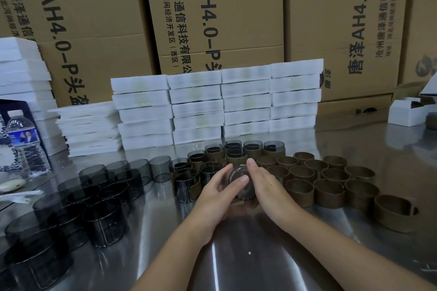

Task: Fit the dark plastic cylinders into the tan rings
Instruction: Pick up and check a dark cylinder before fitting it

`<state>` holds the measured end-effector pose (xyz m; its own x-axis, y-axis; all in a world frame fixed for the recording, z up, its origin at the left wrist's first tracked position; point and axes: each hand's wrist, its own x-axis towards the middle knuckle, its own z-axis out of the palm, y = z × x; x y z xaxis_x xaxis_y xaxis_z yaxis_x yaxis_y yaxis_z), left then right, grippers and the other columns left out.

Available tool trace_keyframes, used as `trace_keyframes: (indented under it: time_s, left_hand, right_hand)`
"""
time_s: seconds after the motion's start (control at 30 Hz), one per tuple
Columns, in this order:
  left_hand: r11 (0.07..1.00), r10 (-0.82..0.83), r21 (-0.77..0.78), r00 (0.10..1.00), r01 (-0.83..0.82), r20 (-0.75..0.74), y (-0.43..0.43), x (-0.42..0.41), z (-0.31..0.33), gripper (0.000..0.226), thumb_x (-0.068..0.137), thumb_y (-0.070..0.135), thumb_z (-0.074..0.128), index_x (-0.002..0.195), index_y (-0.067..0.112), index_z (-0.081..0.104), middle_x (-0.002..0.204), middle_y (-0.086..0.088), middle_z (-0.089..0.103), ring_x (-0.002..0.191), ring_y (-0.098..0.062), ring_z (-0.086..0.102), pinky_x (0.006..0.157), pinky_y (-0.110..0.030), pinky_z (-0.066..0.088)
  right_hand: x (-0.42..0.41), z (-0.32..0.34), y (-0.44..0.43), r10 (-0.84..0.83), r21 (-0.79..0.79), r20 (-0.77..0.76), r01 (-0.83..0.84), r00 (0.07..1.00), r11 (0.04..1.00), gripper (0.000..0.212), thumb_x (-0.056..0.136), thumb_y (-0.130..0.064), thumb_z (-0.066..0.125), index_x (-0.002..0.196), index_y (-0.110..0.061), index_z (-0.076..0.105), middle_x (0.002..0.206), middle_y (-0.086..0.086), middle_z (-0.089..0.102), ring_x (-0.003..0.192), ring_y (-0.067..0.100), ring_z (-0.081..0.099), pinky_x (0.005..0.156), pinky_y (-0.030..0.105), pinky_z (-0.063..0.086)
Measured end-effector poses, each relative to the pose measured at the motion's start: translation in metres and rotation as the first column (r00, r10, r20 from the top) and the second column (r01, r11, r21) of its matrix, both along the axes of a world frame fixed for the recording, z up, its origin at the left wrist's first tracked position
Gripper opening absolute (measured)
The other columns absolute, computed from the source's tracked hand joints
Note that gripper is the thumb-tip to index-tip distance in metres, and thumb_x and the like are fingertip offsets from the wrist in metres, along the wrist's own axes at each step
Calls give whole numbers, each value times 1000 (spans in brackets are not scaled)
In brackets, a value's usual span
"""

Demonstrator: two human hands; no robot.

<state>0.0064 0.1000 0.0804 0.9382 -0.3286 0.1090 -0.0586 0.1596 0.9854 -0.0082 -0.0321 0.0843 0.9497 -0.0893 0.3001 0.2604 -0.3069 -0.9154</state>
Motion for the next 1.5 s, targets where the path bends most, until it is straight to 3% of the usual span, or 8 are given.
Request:
trace_keyframes:
  time_s: [0.1,0.2,0.4,0.53,0.7,1.2,1.4,1.5]
  left_hand:
    - [999,31,16,999,-31,-29,0,0,0,69,68,40,78,130,20,59,122,-9,68,111,-29,66,87,-40,58]
    - [998,64,3,996,-64,-66,0,0,0,36,85,31,70,116,13,67,110,-16,72,105,-36,68,82,-41,60]
    - [988,142,-50,984,-148,-104,0,2,1,29,86,29,70,106,8,70,102,-15,74,87,-23,69,85,-40,59]
    - [981,172,-69,980,-180,-103,1,6,0,26,86,30,70,104,11,70,94,-9,76,86,-22,70,81,-35,59]
    - [969,216,-102,970,-227,-109,1,9,-2,21,86,30,71,98,12,70,81,-2,75,71,-15,70,81,-35,60]
    - [919,302,-201,932,-340,-200,4,10,4,22,85,26,73,98,9,66,102,-18,70,86,-27,69,67,-28,61]
    - [915,246,-262,938,-307,-243,3,8,6,41,83,21,74,115,-2,62,110,-24,66,90,-31,66,80,-37,60]
    - [931,219,-245,951,-271,-220,3,8,5,44,85,22,72,121,0,59,118,-26,65,92,-29,67,78,-35,60]
  right_hand:
    - [0,2,-2,-78,-32,8,78,997,996,50,95,-59,29,71,-34,65,75,-24,66,77,-15,58,74,17,41]
    - [5,-1,-8,-196,-212,103,214,975,953,43,99,-49,34,97,-24,69,104,-10,61,99,6,59,88,32,43]
    - [8,0,-17,-375,-525,134,386,917,759,39,99,-34,42,135,-22,50,140,-1,42,118,21,54,93,32,41]
    - [6,1,-23,-426,-755,300,485,854,441,44,96,-39,40,137,-24,47,140,-2,41,126,20,38,101,36,28]
    - [5,-3,-27,-445,-870,189,359,876,338,43,94,-44,40,129,-23,55,143,2,38,131,25,29,113,44,13]
    - [6,-3,-22,-335,-762,151,325,930,560,38,92,-14,51,124,-35,54,112,-11,59,120,17,45,118,41,4]
    - [5,0,-14,-205,-451,435,410,877,793,31,86,-5,63,114,-19,65,88,-16,50,89,10,49,100,34,38]
    - [2,3,-11,-184,-352,565,437,805,828,32,85,-4,66,114,-18,66,89,-21,49,87,11,50,94,28,35]
